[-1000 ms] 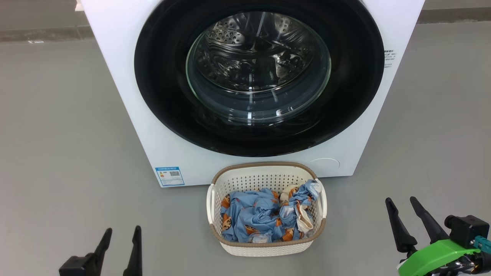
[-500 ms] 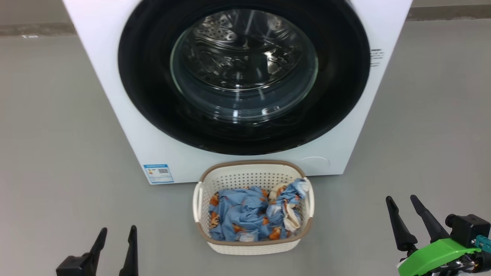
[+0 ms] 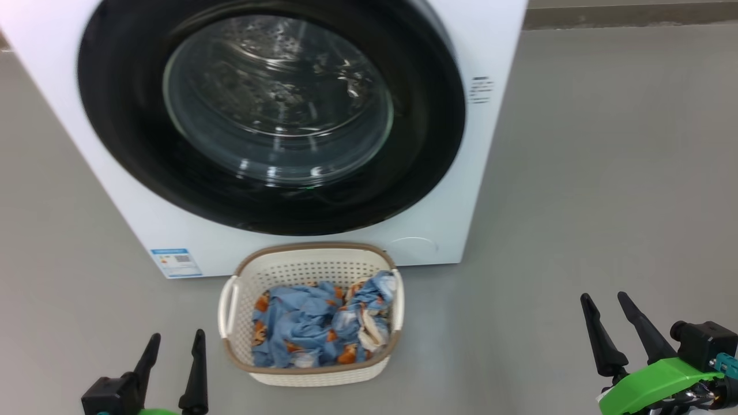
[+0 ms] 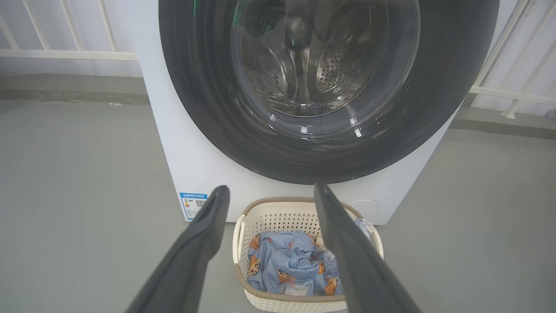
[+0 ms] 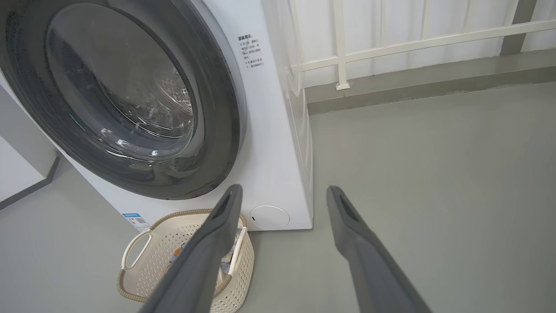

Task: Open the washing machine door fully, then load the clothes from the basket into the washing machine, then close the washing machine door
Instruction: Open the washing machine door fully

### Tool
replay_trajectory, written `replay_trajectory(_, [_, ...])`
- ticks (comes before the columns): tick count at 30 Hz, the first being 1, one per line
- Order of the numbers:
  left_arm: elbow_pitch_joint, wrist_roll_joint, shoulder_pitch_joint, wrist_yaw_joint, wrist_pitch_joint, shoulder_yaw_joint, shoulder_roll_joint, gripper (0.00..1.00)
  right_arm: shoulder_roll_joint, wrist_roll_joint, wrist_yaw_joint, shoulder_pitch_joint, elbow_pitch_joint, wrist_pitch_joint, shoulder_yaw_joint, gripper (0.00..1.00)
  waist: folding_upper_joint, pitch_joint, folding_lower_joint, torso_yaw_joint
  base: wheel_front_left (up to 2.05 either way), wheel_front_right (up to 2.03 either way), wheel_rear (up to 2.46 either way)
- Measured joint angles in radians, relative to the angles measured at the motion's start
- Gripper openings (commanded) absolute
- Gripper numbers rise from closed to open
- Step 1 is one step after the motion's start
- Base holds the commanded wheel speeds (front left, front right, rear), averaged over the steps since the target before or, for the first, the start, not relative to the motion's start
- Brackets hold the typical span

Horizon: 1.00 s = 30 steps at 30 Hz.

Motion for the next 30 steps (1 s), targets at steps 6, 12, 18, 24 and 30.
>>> replay_trajectory(6, [-0.003,-0.005,-0.001,0.000,0.000,0.000,0.000,1.00,0.000,0.000,0.000,0.000,0.000,0.000,0.002,1.00,0.0000,0.002,-0.0001,0.000,1.23,1.23,-2.46])
replay_trajectory(12, [-0.020,-0.055,-0.002,0.000,-0.002,0.002,-0.006,1.00,0.000,0.000,0.000,0.000,0.000,-0.001,0.003,1.00,0.0000,0.004,-0.0001,0.001,1.03,1.01,-2.04])
replay_trajectory(18, [-0.021,-0.055,-0.002,0.000,-0.002,-0.001,-0.007,1.00,0.000,0.000,0.000,0.000,0.000,-0.001,0.002,1.00,0.0000,0.002,-0.0001,0.003,0.55,0.55,-1.10])
replay_trajectory(24, [-0.025,-0.055,-0.001,0.000,-0.002,-0.012,-0.007,1.00,0.001,0.001,0.000,0.000,0.001,-0.001,0.005,1.00,0.0000,0.001,-0.0001,0.006,0.10,0.10,-0.21])
replay_trajectory(30, [-0.026,-0.055,-0.001,0.000,-0.002,-0.017,-0.007,1.00,0.004,0.002,0.000,-0.001,0.002,-0.001,0.009,1.00,0.0000,0.003,-0.0001,0.010,0.00,0.00,0.00])
